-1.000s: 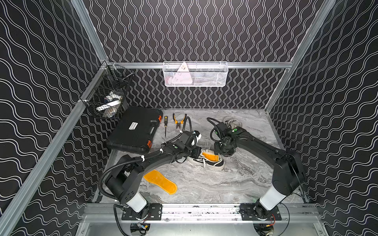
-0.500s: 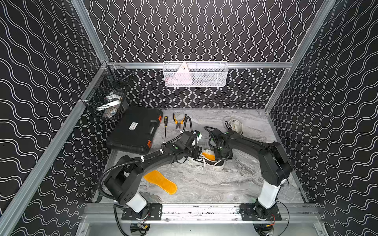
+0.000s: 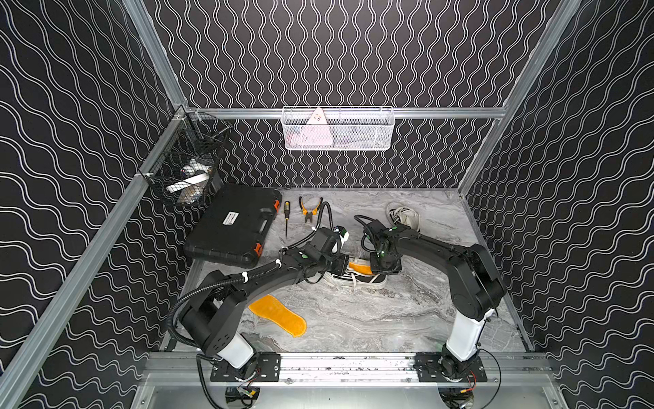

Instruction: Insert the insole into the shoe

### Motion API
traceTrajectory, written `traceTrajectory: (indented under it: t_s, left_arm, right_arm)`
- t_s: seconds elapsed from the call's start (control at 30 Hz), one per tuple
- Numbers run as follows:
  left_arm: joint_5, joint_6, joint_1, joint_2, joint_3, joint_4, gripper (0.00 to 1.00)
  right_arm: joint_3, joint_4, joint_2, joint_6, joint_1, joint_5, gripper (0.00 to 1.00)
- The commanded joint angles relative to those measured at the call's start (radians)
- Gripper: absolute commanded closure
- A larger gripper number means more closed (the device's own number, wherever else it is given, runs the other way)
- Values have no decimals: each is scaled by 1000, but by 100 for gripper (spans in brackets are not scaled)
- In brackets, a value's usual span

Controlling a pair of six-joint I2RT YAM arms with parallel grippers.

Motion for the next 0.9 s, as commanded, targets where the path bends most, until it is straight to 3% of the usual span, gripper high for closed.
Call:
traceTrajectory:
  t_s: [0.0, 0.07, 0.17, 0.23, 0.57, 0.67, 0.87]
  left_arm:
    - [-7, 16, 0, -16, -3, 13, 100]
    - [-4, 24, 0, -13, 2, 4, 100]
    - [-4, 32, 0, -7, 7, -1, 100]
    - [-2, 32, 0, -4, 7, -1, 100]
    - [-6, 30, 0, -7, 4, 6, 100]
    - [-8, 31, 0, -6, 7, 3, 100]
    - [-13, 38, 0, 1, 17, -1, 100]
  right_arm:
    - [-24, -6, 7, 2, -4, 100, 60]
    - [-1, -2, -1, -3, -3, 87, 60]
    - [78, -16, -20, -2, 1, 63, 50]
    - [111, -15, -26, -9, 2, 64, 48]
    - [34, 19, 90, -70, -19, 161, 65]
    - [46, 9, 85, -60, -15, 133, 67]
    - [157, -39, 36, -49, -4, 86, 48]
